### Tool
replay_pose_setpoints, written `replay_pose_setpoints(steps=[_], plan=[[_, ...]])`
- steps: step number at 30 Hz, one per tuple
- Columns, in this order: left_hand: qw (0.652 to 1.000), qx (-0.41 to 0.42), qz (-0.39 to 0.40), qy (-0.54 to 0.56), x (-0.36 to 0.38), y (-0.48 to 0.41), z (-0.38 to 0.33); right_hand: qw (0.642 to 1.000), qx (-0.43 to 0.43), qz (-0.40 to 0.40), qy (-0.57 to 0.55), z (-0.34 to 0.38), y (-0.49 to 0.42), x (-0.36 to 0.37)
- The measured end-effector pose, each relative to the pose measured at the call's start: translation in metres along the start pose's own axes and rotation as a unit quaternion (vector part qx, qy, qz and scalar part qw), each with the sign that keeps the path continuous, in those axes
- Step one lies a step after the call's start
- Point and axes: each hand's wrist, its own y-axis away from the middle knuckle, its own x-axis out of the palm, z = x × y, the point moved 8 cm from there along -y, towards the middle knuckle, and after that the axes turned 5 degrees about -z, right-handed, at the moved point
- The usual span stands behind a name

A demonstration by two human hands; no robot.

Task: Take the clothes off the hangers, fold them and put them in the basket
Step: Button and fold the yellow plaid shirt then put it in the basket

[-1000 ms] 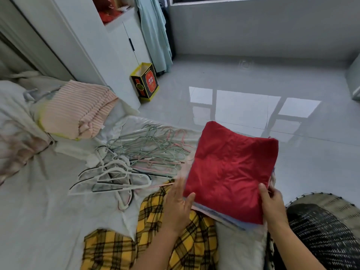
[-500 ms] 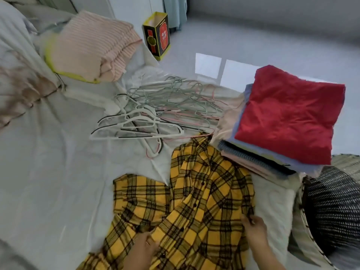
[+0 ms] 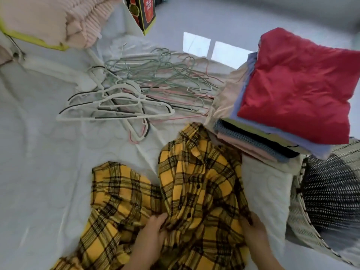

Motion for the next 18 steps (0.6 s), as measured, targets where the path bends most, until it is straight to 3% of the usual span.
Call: replay_pose_setpoints(steps=[5, 7, 8, 10, 12, 15, 18], plan=[[0.986, -0.082, 0.146, 0.011, -0.001, 0.014, 0.029, 0.994, 0.039, 0.091, 0.048, -0.074, -0.022, -0.006], [0.989, -0.077, 0.129, -0.007, -0.016, 0.009, 0.019, 0.996, 0.036, 0.071, 0.032, -0.036, -0.007, -0.025], [0.994, -0.063, 0.08, -0.035, -0.029, 0.001, 0.007, 0.998, 0.035, 0.043, 0.027, -0.021, -0.009, -0.035], [0.995, -0.018, -0.088, -0.032, -0.067, -0.017, -0.016, 1.0, 0.01, 0.008, 0.024, 0.005, -0.023, -0.043], [0.985, 0.008, -0.172, -0.002, -0.089, -0.044, -0.036, 0.999, -0.026, 0.015, 0.027, 0.03, -0.035, -0.031], [0.984, 0.0, -0.174, 0.047, -0.092, -0.091, -0.06, 0.999, -0.007, 0.027, 0.021, 0.03, -0.046, -0.007], [0.983, -0.062, -0.128, 0.112, -0.078, -0.118, -0.061, 0.997, 0.019, 0.075, 0.01, 0.023, -0.041, 0.011]])
